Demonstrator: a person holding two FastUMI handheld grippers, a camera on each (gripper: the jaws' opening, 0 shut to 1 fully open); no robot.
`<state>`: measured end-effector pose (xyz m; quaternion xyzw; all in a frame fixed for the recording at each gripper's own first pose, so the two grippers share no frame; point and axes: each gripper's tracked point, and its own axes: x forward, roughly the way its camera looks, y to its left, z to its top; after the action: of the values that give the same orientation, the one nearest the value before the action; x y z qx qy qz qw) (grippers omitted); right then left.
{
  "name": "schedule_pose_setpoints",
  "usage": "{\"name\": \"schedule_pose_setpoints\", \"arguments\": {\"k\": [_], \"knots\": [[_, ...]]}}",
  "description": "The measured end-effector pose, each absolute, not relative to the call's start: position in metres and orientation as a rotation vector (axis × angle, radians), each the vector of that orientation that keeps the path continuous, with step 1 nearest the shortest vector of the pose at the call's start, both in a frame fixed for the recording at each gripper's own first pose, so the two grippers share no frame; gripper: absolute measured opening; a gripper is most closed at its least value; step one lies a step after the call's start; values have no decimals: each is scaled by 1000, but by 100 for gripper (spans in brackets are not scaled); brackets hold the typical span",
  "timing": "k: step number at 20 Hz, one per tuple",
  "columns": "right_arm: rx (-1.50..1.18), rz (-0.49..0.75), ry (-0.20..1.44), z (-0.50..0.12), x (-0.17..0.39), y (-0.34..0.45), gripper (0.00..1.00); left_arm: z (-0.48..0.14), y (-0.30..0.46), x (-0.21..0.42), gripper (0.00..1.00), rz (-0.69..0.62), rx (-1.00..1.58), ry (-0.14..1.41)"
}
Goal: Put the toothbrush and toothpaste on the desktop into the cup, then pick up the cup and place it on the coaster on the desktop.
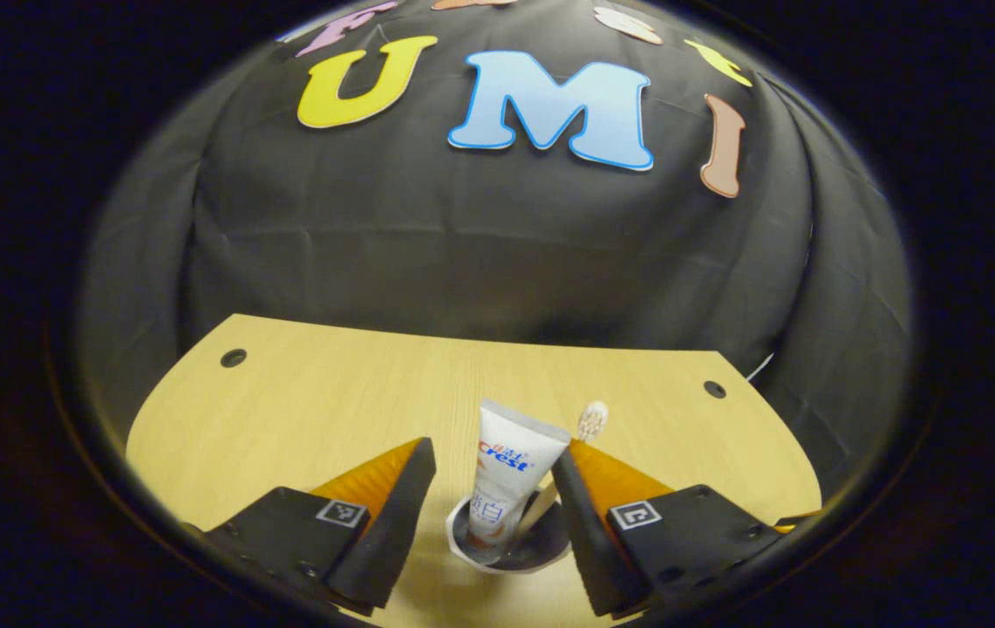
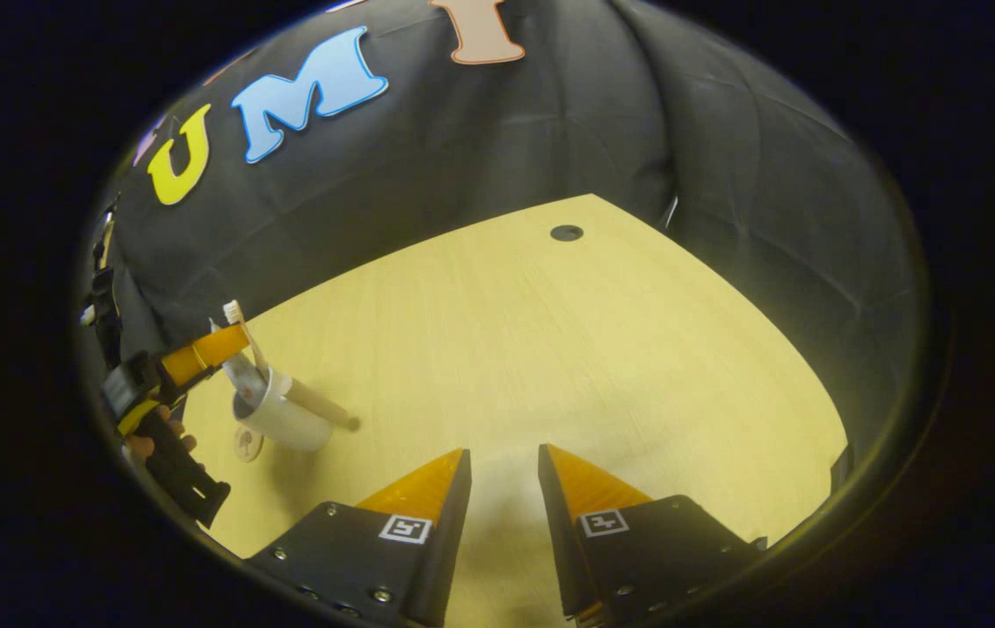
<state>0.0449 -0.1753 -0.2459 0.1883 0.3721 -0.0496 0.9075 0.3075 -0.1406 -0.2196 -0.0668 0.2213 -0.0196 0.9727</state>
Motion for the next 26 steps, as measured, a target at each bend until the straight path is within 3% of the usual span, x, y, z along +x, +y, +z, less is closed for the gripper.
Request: {"name": "schedule_pose_setpoints", "arguments": {"k": [1,3,10,19,26], "knots": [[390,-96,766,-245,46,-173,47,-218,-140,305,95,-39,-142,450],[388,-85,760,-243,48,-169,47,-214,-139,300,90,-33,-142,448],[341,16,756,-229,60,-148,47,-187,-126,275,95,-25,-151,428],[42,413,803,-212,91,-80,47,-178,-76,212,95,20,-151,464],[-167,614,869,-218,114,-43,47,-193,-52,161,95,80,-216,511]]}}
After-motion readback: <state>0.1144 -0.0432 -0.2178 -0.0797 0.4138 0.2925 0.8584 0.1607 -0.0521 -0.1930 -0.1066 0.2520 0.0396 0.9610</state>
